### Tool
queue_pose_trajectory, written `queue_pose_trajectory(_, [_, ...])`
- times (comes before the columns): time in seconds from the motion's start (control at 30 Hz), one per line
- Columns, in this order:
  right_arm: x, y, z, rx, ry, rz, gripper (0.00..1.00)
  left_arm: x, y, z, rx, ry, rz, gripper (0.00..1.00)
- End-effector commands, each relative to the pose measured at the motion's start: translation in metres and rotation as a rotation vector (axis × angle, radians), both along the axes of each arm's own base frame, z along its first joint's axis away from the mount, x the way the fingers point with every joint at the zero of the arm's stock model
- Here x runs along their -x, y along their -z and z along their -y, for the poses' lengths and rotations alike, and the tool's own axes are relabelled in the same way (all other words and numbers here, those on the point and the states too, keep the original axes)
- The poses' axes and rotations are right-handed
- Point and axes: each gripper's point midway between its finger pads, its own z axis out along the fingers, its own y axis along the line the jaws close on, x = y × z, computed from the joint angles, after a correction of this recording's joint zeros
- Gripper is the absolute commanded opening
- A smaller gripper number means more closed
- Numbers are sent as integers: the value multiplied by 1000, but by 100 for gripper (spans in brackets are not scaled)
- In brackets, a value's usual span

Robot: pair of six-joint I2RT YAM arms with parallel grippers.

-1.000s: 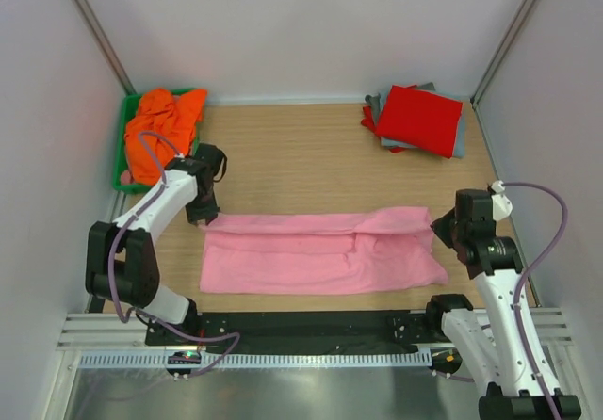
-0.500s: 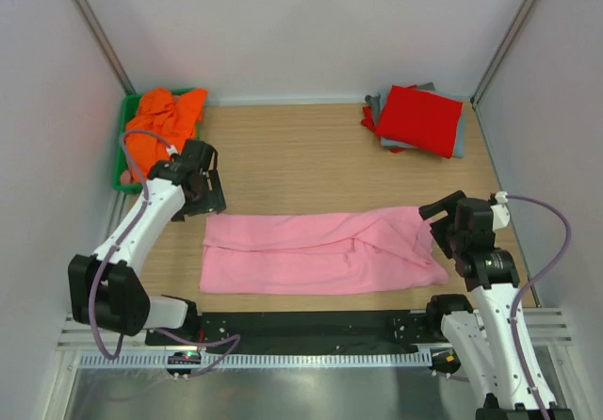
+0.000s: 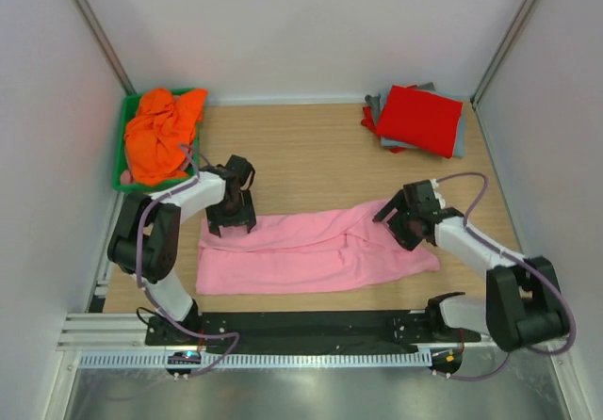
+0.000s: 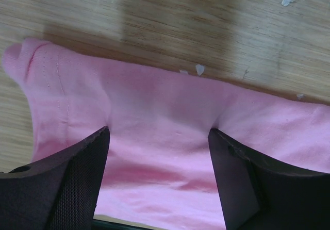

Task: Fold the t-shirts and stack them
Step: Fold the tshirt

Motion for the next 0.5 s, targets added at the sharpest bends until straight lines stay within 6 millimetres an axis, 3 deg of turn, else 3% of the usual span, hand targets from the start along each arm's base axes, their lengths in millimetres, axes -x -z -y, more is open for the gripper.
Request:
queue_pose_trajectory(0.0, [-35,12,-19,27,-31,29,86,4,12,7,42,-41,21,78])
queue_pose_trajectory(0.07, [-59,4,-37,32,-90,59,86,20,17,9,43,-29,-5,77])
queue_pose_trajectory(0.1, [-63,24,-42,54,-114,-3,86,24,13,14,57,-27,11,77])
queue_pose_trajectory(0.13, [-89,8,-55,50,-143,37,87,35,16,14,60,-27,-7,77])
queue_pose_trajectory(0.17, [-97,12,-64,73,-193,25,87,41,15,17,74,-31,-8,77])
queue_pose_trajectory(0.2, [-104,30,-70,92,-227,-29,87,44,8,21,107,-44,13,77])
queue_pose_trajectory(0.23, [-134,13,-84,94,-252,8,87,58,11,24,120,-43,-5,77])
queue_pose_trajectory(0.27, [-146,14,-94,105,-282,7,87,66,8,28,151,-43,-12,78])
queue_pose_trajectory(0.3, [-150,35,-104,104,-346,-44,87,70,-1,36,193,-47,16,78])
queue_pose_trajectory(0.33, [-178,14,-118,96,-365,0,87,83,1,35,204,-52,2,78])
queue_pose_trajectory(0.4, [-197,15,-139,81,-453,10,86,99,-4,40,230,-51,1,78])
queue_pose_trajectory(0.43, [-220,12,-152,74,-478,32,86,110,-10,46,287,-76,14,78])
queue_pose_trajectory(0.47, [-228,14,-160,64,-504,38,86,117,-12,51,315,-87,13,78])
